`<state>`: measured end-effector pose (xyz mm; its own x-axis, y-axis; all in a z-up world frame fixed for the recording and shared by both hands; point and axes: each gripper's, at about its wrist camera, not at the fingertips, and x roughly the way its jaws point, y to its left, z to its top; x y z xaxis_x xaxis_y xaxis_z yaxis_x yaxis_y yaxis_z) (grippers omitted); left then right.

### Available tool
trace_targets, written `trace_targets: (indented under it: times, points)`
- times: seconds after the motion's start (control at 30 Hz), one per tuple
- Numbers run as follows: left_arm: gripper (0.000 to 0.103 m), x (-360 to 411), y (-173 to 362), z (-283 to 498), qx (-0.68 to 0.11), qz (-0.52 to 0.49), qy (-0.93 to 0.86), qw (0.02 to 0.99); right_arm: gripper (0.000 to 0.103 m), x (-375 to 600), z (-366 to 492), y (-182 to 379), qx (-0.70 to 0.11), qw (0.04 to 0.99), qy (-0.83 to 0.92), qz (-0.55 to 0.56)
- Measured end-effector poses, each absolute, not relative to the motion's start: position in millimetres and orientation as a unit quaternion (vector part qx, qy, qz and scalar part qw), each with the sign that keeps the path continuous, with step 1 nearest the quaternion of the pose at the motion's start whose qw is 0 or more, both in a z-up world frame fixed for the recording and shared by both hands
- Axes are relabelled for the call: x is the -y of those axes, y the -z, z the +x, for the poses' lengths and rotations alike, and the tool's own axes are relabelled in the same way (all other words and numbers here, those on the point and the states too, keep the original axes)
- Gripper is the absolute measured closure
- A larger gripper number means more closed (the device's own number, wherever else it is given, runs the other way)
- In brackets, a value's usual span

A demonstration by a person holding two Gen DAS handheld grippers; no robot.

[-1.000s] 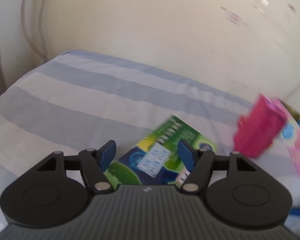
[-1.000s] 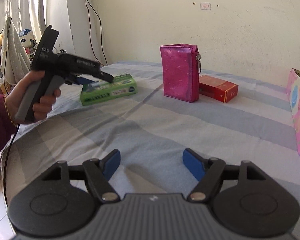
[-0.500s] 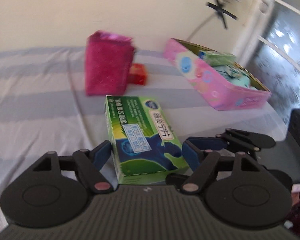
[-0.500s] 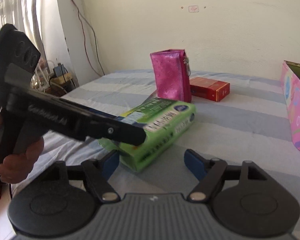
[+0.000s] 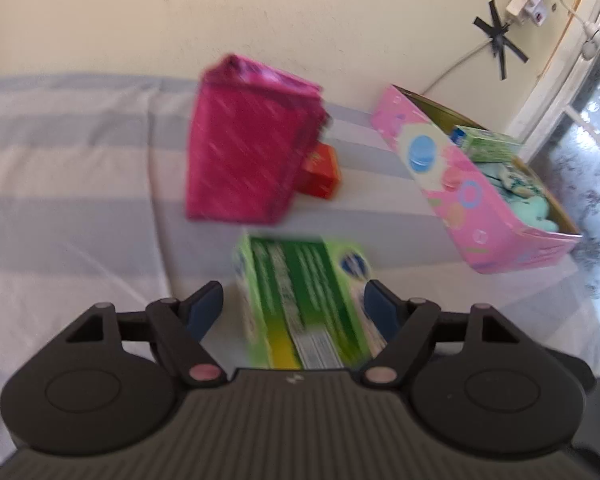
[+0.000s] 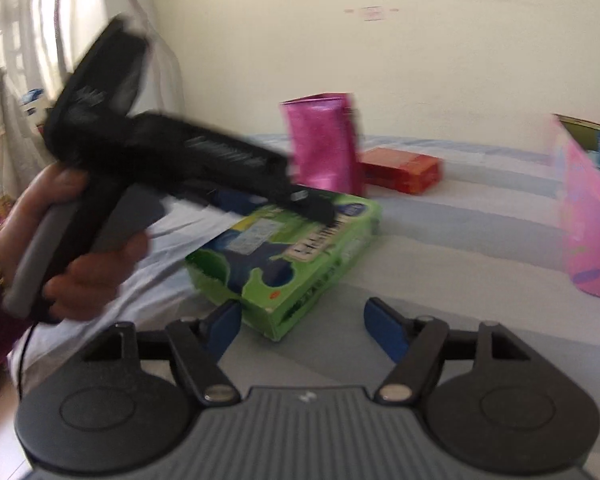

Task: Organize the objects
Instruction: 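Lift the medicine box with the left gripper while the right gripper steadies it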

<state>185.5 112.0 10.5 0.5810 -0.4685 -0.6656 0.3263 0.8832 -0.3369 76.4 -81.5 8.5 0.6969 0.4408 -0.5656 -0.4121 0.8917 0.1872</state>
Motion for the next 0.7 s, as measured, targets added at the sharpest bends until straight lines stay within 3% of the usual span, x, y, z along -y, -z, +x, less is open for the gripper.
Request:
trace_targets:
  times: [0.17, 0.37, 0.5, 0.7]
  points:
    - [0.023, -87.7, -20.2, 156.2, -0.380, -0.030, 0.273, 0.883, 0.033, 139.0, 70.9, -13.1, -0.291, 0.951, -0.098, 0.045]
    - [0.014, -82.8, -41.7, 176.8, -0.309, 0.001, 0.209, 0.928, 0.032, 151.9, 59.8, -12.4, -0.305, 0.938, -0.131, 0.095]
    - [0.015, -80.3, -28.2, 204.9, -0.336, -0.001, 0.197, 0.921, 0.012, 112.3, 51.9, -19.0, -0.298, 0.935, -0.184, 0.048]
    - [0.024, -71.7, -16.8, 198.3, -0.357, 0.013, 0.219, 0.908, 0.007, 63.4, 74.7, -6.4, -0.329, 0.923, -0.198, -0.024]
